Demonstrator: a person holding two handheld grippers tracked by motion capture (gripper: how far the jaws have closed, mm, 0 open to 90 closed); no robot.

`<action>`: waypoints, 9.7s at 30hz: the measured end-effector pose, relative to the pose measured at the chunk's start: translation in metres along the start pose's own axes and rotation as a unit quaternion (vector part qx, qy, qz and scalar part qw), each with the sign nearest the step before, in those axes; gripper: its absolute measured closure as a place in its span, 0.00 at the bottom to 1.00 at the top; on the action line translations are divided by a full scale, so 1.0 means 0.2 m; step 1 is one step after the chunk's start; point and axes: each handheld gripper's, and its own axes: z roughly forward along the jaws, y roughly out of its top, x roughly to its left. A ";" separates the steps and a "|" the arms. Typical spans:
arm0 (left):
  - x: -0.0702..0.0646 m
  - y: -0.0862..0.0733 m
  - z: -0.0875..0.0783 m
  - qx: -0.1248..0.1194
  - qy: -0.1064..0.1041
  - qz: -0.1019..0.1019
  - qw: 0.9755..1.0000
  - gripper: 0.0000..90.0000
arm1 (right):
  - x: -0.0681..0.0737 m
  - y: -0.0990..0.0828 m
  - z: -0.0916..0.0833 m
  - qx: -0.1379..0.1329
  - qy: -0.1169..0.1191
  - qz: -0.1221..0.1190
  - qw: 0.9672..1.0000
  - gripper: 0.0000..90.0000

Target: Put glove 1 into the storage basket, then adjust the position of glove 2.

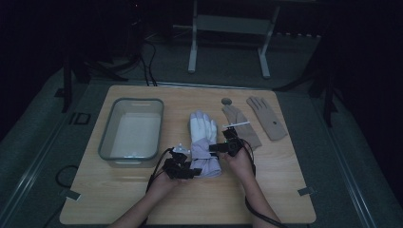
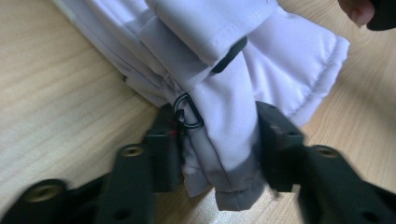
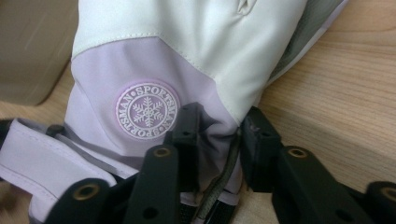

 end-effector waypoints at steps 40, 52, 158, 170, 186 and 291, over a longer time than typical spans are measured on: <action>0.01 0.27 -0.47 -0.047 0.026 0.017 0.998 0.77 | 0.33 0.29 -0.32 -0.093 0.004 -0.053 0.994 0.86; 0.10 0.29 -0.66 -0.055 0.045 0.027 0.997 0.77 | 0.50 0.44 -0.29 -0.098 0.014 -0.080 0.992 0.86; 0.37 -0.04 -0.81 -0.103 0.125 -0.001 0.987 0.18 | 0.81 0.52 0.21 -0.026 0.052 -0.209 0.976 0.20; 0.20 0.00 -0.71 -0.117 0.089 0.033 0.989 0.18 | 0.66 0.42 0.02 -0.048 0.043 -0.211 0.975 0.18; 0.03 0.02 -0.53 -0.106 0.031 0.068 0.992 0.18 | 0.45 0.29 -0.15 -0.054 0.014 -0.215 0.975 0.17; -0.02 -0.31 -0.20 -0.138 0.044 0.099 0.984 0.02 | -0.11 0.28 -0.23 -0.138 -0.145 0.001 0.980 0.90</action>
